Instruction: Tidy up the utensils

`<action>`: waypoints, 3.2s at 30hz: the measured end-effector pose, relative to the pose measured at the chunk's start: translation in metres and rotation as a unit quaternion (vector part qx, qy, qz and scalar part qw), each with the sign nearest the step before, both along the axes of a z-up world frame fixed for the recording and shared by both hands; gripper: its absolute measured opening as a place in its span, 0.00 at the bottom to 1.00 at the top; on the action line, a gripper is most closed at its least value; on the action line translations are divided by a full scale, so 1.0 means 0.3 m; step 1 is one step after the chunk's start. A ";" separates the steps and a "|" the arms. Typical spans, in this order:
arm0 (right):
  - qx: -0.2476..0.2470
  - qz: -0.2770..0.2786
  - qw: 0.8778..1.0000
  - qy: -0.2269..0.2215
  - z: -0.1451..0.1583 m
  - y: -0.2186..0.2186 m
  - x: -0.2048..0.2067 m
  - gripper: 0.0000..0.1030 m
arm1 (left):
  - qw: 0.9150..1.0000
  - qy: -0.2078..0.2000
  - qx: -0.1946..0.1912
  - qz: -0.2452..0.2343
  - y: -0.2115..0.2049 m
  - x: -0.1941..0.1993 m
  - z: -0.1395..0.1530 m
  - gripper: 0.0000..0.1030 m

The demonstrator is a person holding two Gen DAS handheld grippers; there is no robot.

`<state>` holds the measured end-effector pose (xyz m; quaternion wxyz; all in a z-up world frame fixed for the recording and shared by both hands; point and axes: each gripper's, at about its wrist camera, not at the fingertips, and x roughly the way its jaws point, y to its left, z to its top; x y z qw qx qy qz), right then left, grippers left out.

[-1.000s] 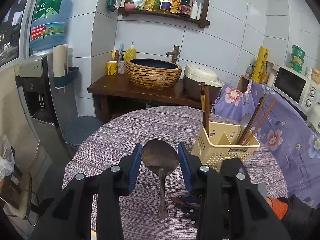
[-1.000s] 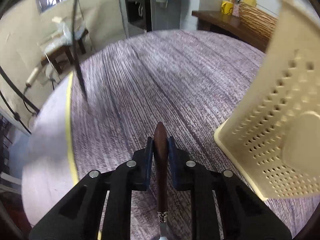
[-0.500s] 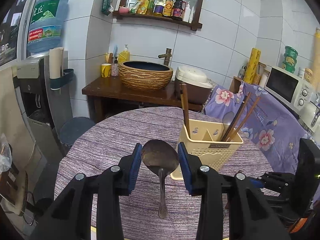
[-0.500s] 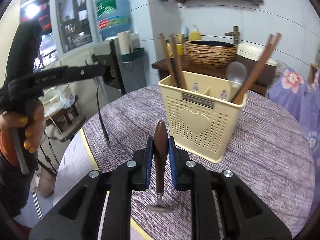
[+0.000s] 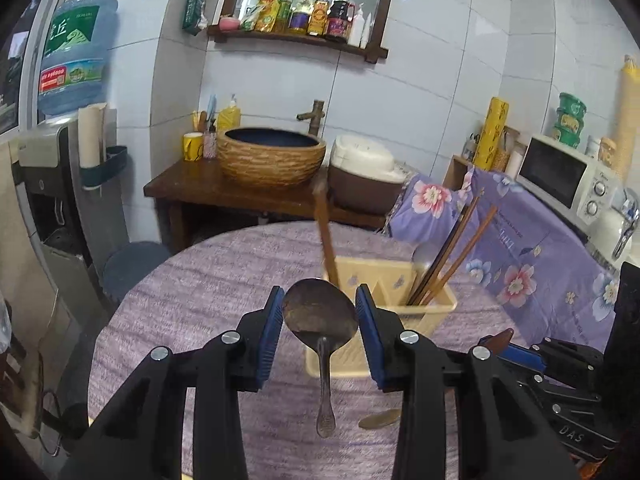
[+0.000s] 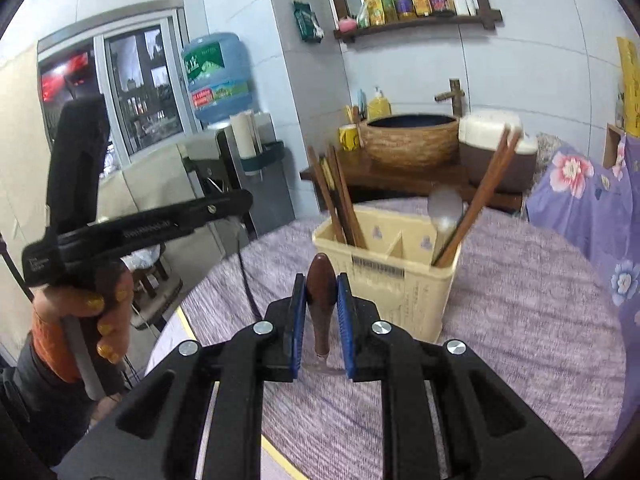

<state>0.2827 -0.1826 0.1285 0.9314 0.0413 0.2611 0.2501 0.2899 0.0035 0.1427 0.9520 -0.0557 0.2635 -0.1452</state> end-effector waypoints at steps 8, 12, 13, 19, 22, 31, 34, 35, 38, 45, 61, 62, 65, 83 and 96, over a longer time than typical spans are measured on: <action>-0.013 -0.034 0.997 -0.067 0.309 -0.025 0.118 0.16 | 0.998 -0.057 -0.014 -0.004 -0.090 0.124 0.221 0.36; -0.033 -0.056 0.995 -0.075 0.325 -0.036 0.186 0.16 | 0.998 -0.066 -0.001 0.003 -0.152 0.203 0.221 0.36; -0.036 -0.062 0.995 -0.072 0.310 -0.041 0.203 0.16 | 0.998 -0.063 0.000 0.004 -0.157 0.218 0.207 0.36; -0.030 -0.078 0.996 -0.034 0.160 -0.069 0.274 0.16 | 0.999 -0.036 0.010 0.006 -0.193 0.278 0.058 0.36; -0.026 -0.081 0.996 -0.019 0.084 -0.078 0.290 0.16 | 1.000 -0.026 0.016 0.000 -0.206 0.276 -0.001 0.36; -0.023 -0.097 0.995 -0.009 -0.012 -0.087 0.306 0.16 | 1.000 0.010 0.024 -0.012 -0.203 0.277 -0.113 0.36; -0.024 -0.100 0.994 -0.022 0.000 -0.087 0.279 0.17 | 1.000 0.002 0.017 -0.012 -0.188 0.253 -0.091 0.38; -0.021 -0.100 0.994 -0.026 0.007 -0.090 0.265 0.18 | 1.000 -0.003 0.012 -0.013 -0.181 0.237 -0.080 0.43; -0.021 -0.111 0.993 -0.042 0.022 -0.098 0.199 0.39 | 1.000 -0.028 0.002 -0.012 -0.150 0.159 -0.042 0.58; -0.047 -0.171 0.982 -0.064 -0.036 -0.108 -0.075 0.78 | 0.997 -0.070 0.001 0.016 -0.039 -0.087 -0.087 0.94; -0.059 -0.222 0.967 -0.107 -0.360 -0.001 -0.860 0.94 | 0.995 -0.068 0.012 0.074 0.084 -0.734 -0.402 0.95; -0.057 -0.225 0.966 -0.111 -0.364 -0.005 -0.890 0.94 | 0.995 -0.071 0.011 0.069 0.087 -0.750 -0.401 0.95; -0.054 -0.234 0.964 -0.117 -0.371 -0.010 -0.948 0.94 | 0.993 -0.087 0.022 0.072 0.078 -0.798 -0.399 0.95; -0.046 -0.241 0.962 -0.123 -0.349 -0.045 -0.960 0.94 | 0.991 -0.105 0.053 0.068 0.044 -0.857 -0.400 0.95; -0.045 -0.240 0.962 -0.119 -0.356 -0.047 -0.949 0.94 | 0.991 -0.104 0.058 0.063 0.031 -0.854 -0.407 0.95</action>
